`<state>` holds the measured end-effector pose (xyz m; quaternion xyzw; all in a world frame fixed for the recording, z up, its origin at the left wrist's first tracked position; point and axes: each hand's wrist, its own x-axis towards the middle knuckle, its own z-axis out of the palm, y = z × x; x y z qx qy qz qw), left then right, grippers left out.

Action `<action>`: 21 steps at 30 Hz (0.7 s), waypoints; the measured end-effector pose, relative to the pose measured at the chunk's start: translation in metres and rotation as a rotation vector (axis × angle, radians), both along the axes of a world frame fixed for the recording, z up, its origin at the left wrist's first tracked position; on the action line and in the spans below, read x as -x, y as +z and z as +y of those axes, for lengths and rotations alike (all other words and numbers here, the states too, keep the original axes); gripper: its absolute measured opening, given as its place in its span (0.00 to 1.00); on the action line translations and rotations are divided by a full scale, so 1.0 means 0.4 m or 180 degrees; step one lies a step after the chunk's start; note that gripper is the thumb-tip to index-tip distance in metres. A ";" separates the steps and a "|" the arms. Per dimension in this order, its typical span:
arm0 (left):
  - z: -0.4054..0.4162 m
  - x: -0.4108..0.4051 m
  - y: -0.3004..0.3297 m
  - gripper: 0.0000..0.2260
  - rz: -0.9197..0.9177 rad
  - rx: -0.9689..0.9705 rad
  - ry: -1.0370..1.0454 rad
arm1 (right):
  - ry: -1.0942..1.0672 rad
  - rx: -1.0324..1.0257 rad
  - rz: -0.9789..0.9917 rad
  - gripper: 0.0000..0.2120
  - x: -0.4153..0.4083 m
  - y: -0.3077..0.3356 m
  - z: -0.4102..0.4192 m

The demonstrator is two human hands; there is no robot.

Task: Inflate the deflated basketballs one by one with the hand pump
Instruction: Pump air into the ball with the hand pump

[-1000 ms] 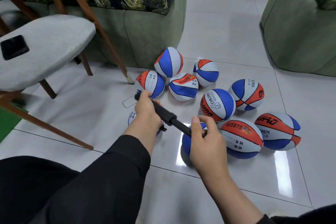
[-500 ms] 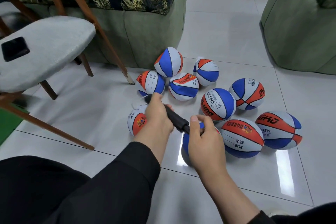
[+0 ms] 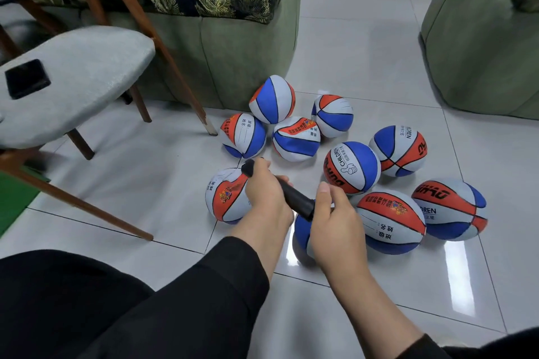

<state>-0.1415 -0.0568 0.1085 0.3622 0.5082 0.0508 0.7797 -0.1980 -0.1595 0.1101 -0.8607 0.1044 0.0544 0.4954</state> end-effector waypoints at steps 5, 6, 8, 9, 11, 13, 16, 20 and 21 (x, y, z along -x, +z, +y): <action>0.045 -0.018 0.019 0.08 0.0089 -0.0012 -0.0125 | 0.0146 -0.0090 0.0003 0.15 0.009 0.016 0.004; 0.062 -0.026 0.024 0.08 0.0082 -0.0027 -0.0057 | 0.0113 -0.0116 -0.0016 0.14 0.009 0.020 0.001; 0.103 -0.043 0.032 0.07 0.0013 -0.0087 0.0096 | 0.0066 -0.0133 -0.0044 0.14 0.010 0.023 -0.007; 0.120 -0.050 0.034 0.07 -0.0024 -0.0117 0.0115 | 0.0066 -0.0135 -0.0051 0.14 0.010 0.024 -0.009; 0.129 -0.055 0.033 0.08 -0.0022 -0.0145 0.0046 | 0.0077 -0.0132 -0.0062 0.13 0.011 0.024 -0.010; 0.100 -0.047 0.027 0.08 0.0003 -0.0114 -0.0023 | 0.0040 -0.0103 -0.0060 0.14 0.008 0.017 -0.007; 0.029 -0.014 0.005 0.08 0.0027 -0.0050 -0.0040 | -0.0046 -0.0008 -0.0039 0.17 0.005 -0.002 -0.003; -0.007 0.011 -0.017 0.09 0.0077 0.0085 -0.0020 | -0.0047 0.0019 -0.0023 0.19 0.001 -0.008 -0.001; -0.003 0.011 -0.016 0.09 0.0073 0.0116 -0.0036 | 0.0006 0.0002 0.0012 0.19 0.001 -0.005 0.000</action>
